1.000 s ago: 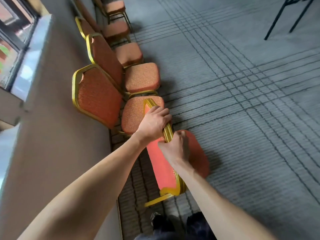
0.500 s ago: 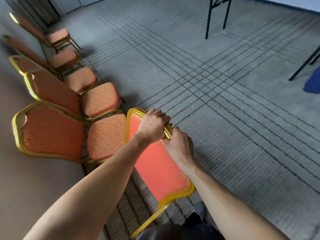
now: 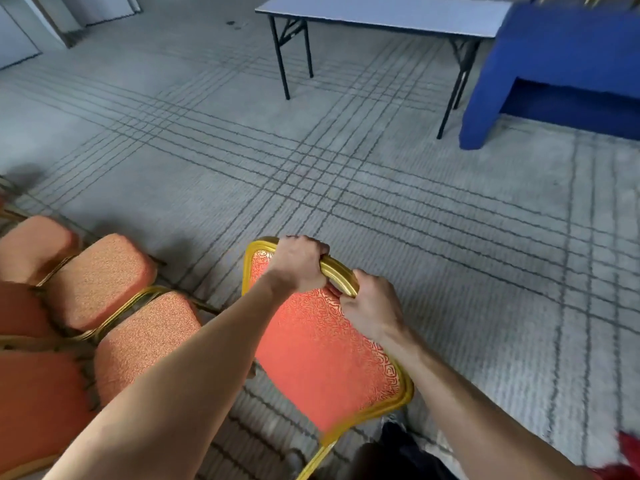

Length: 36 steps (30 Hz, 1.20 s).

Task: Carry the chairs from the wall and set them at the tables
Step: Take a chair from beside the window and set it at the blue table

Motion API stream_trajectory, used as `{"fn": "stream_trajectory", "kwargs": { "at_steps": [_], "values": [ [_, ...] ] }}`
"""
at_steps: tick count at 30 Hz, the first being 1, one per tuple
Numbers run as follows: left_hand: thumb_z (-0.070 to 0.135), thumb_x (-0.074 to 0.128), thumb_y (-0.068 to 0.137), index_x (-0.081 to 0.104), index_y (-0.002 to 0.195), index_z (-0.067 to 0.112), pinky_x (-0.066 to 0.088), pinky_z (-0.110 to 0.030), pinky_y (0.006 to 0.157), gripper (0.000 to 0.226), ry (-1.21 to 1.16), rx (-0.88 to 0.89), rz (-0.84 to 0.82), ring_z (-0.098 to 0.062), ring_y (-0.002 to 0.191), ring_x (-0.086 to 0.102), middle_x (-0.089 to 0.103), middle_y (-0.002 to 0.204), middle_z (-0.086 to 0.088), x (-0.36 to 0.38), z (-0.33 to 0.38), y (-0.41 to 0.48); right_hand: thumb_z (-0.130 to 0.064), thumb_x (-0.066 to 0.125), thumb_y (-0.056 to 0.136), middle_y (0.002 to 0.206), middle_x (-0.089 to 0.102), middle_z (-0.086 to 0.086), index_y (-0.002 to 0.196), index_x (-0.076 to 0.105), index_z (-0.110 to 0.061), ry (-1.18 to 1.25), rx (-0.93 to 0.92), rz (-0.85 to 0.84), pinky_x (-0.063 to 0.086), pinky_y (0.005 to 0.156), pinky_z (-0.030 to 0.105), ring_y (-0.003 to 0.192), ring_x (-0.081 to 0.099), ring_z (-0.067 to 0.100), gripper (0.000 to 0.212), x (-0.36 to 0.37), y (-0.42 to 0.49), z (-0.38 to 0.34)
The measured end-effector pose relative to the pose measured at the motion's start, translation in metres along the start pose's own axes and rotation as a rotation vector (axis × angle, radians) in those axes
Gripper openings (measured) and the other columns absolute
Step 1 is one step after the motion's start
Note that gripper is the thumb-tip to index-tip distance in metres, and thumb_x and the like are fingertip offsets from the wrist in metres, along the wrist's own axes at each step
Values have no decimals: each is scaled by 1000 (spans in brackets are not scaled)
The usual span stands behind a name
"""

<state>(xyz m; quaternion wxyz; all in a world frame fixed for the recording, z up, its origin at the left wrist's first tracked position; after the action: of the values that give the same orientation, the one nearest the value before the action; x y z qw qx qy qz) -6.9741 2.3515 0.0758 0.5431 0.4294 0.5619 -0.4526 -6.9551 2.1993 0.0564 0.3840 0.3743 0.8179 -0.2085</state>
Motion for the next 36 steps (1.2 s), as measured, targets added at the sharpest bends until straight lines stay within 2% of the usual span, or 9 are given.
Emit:
{"fn": "stream_trajectory", "kwargs": {
  "at_steps": [3, 8, 13, 18, 21, 25, 28, 32, 36],
  "values": [
    [33, 57, 69, 50, 73, 25, 42, -30, 68, 11, 36, 143, 3, -27, 79, 65, 68, 79, 1, -10, 16, 4, -20, 69, 82, 59, 52, -6, 77, 54, -16, -14, 18, 63, 29, 44, 16, 46, 47, 4, 17, -13, -9, 1],
    [36, 55, 65, 48, 65, 25, 29, -27, 61, 14, 54, 319, 111, -23, 67, 64, 67, 69, 6, -15, 37, 6, -20, 68, 80, 57, 55, -3, 72, 50, -18, -77, 15, 148, 36, 49, 26, 49, 54, 16, 19, -31, -20, 5],
    [40, 57, 62, 47, 61, 23, 30, -26, 60, 19, 61, 375, 158, -23, 62, 62, 65, 66, 4, -23, 59, 28, -26, 65, 81, 61, 57, -2, 75, 49, -20, -214, -8, 139, 39, 53, 28, 55, 57, 22, 18, -58, -11, 20],
    [47, 49, 60, 45, 56, 22, 31, -26, 54, 26, -44, 324, 221, -27, 57, 60, 63, 59, 2, -44, 106, 80, -24, 61, 82, 68, 60, -4, 77, 53, -20, -275, 61, 170, 40, 58, 29, 63, 58, 23, 10, -124, 23, 64],
    [53, 46, 62, 57, 62, 20, 43, -28, 59, 34, -50, 248, 223, -27, 62, 62, 65, 62, 2, -50, 145, 113, -23, 60, 84, 69, 55, -5, 81, 55, -21, -301, 102, 229, 37, 61, 31, 64, 52, 24, 6, -166, 39, 96],
    [48, 52, 67, 59, 67, 20, 41, -29, 63, 28, 4, 228, 193, -29, 67, 64, 67, 68, 0, -50, 195, 145, -30, 60, 82, 72, 63, -8, 92, 56, -27, -284, 115, 256, 41, 63, 31, 67, 61, 21, 11, -201, 48, 147],
    [44, 56, 71, 62, 72, 20, 41, -30, 65, 25, 22, 230, 163, -30, 71, 65, 68, 73, -3, -47, 222, 166, -44, 58, 85, 66, 61, -8, 80, 58, -22, -293, 175, 288, 39, 61, 30, 63, 60, 20, 22, -217, 55, 180],
    [44, 57, 73, 64, 75, 20, 41, -30, 68, 25, 22, 229, 125, -30, 77, 66, 70, 78, -3, -43, 250, 207, -48, 61, 83, 56, 53, -8, 65, 54, -20, -310, 161, 321, 43, 62, 31, 55, 53, 19, 34, -243, 79, 216],
    [45, 54, 74, 58, 71, 20, 46, -32, 67, 25, -10, 245, 109, -30, 76, 66, 69, 76, -3, -45, 277, 262, -52, 63, 82, 63, 64, -6, 77, 61, -25, -346, 148, 369, 39, 59, 29, 60, 62, 20, 28, -271, 113, 252]
  ]
}}
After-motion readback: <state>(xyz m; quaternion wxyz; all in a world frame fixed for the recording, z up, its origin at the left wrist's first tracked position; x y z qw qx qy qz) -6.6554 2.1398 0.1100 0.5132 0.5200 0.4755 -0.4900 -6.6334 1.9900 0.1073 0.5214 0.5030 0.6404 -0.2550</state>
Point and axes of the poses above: each hand's wrist, its own y-axis towards the middle knuckle, its own x-axis out of the palm, z = x × y, the point moved 5 cm from there along y, towards the middle knuckle
